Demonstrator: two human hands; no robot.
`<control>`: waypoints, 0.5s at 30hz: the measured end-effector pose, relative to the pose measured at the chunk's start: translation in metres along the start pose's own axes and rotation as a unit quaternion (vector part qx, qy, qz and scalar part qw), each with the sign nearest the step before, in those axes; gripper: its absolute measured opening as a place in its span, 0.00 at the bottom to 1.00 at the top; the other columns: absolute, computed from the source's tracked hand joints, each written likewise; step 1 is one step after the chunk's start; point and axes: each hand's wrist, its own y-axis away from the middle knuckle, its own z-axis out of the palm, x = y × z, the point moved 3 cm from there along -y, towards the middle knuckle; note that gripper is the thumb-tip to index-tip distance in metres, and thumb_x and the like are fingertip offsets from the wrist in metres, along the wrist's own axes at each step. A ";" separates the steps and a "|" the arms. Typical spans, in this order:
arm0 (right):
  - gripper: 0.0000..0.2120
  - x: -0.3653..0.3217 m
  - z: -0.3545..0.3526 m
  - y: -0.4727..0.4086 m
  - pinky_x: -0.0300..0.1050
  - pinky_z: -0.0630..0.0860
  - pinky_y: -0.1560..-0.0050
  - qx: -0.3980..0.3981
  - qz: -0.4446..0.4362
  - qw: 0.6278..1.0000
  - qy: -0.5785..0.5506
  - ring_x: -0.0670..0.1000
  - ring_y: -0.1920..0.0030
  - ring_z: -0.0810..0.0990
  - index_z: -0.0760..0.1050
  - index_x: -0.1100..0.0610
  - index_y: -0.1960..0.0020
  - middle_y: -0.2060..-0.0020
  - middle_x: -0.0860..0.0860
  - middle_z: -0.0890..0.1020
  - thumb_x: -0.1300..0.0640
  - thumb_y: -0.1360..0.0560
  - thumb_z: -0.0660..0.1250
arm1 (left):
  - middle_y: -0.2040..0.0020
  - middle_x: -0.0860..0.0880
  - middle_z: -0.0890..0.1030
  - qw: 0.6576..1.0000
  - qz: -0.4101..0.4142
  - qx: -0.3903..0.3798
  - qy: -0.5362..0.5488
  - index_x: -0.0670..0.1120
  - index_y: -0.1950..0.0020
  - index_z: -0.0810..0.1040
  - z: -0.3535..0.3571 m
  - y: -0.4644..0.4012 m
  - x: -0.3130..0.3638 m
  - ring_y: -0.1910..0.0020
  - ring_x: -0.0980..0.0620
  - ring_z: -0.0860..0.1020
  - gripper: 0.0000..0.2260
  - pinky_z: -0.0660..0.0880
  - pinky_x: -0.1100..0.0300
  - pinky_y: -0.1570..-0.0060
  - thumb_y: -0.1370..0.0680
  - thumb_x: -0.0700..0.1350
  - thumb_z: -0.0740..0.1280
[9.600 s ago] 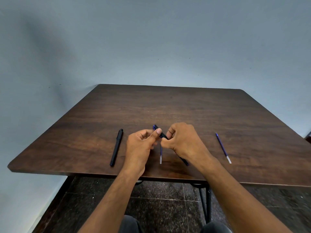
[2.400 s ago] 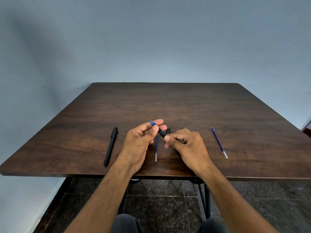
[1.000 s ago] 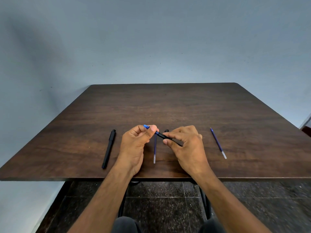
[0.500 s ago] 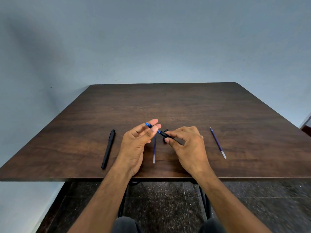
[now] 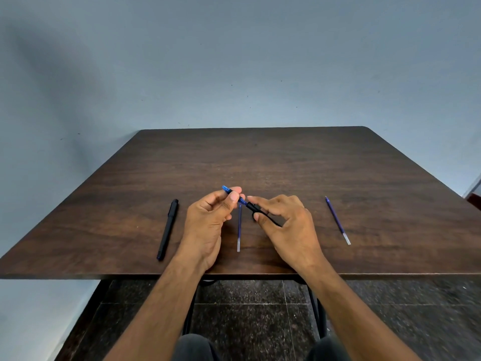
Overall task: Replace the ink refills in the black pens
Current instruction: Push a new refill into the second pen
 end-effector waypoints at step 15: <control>0.17 0.003 0.000 0.001 0.55 0.75 0.41 0.012 0.001 1.000 -0.011 0.46 0.50 0.77 0.85 0.43 0.43 0.59 0.43 0.81 0.61 0.27 0.74 | 0.57 0.50 0.87 0.998 -0.008 0.041 0.053 0.48 0.57 0.87 0.000 0.000 0.002 0.57 0.57 0.78 0.08 0.69 0.59 0.54 0.32 0.49 0.74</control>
